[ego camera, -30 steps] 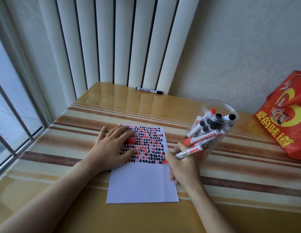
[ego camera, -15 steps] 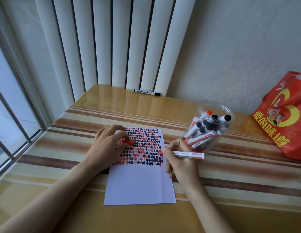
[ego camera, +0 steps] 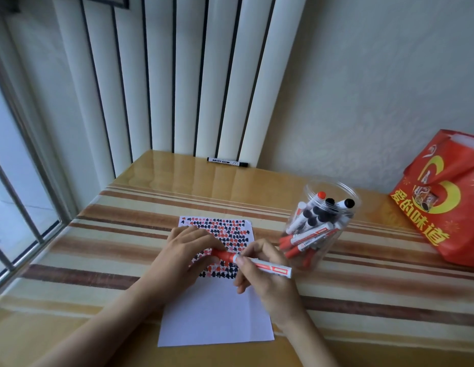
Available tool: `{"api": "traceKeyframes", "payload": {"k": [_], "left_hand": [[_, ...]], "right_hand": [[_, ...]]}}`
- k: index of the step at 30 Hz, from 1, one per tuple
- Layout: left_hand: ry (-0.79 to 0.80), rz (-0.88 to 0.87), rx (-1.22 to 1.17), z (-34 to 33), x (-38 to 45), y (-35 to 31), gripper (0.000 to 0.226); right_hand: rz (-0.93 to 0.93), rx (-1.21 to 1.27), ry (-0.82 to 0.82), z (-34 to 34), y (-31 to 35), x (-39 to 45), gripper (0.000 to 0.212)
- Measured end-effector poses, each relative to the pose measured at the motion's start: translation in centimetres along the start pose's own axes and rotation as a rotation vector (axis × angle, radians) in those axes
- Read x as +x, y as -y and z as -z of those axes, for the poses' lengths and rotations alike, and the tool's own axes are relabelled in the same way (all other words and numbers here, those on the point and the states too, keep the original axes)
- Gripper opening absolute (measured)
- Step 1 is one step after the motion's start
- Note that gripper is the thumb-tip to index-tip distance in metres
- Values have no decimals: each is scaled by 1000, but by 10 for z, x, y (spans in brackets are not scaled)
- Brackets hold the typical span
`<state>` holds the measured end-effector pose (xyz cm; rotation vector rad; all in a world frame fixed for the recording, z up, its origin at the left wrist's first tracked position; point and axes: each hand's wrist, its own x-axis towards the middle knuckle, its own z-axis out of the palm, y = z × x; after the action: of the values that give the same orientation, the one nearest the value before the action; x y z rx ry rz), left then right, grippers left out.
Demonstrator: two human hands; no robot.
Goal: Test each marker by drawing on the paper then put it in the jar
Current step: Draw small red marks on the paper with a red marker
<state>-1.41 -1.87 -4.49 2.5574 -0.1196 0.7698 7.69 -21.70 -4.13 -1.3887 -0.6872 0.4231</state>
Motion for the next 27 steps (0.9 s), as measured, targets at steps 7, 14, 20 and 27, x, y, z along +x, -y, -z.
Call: {"api": "traceKeyframes", "payload": {"k": [7,14,20,27], "left_hand": [[-3,3,-19,2,-1,2,16],[73,-26,69,5,-2,6,20],[147,-93,121,2,1,11,26],[52,-81,54,-1,2,10,29]], "right_hand": [[-65,74,39,7,13,1,39],[-105,-373,156,33,12,7,17],[309,-829,90,24,-2,5,20],[447,-854,17,18,-2,8,15]]}}
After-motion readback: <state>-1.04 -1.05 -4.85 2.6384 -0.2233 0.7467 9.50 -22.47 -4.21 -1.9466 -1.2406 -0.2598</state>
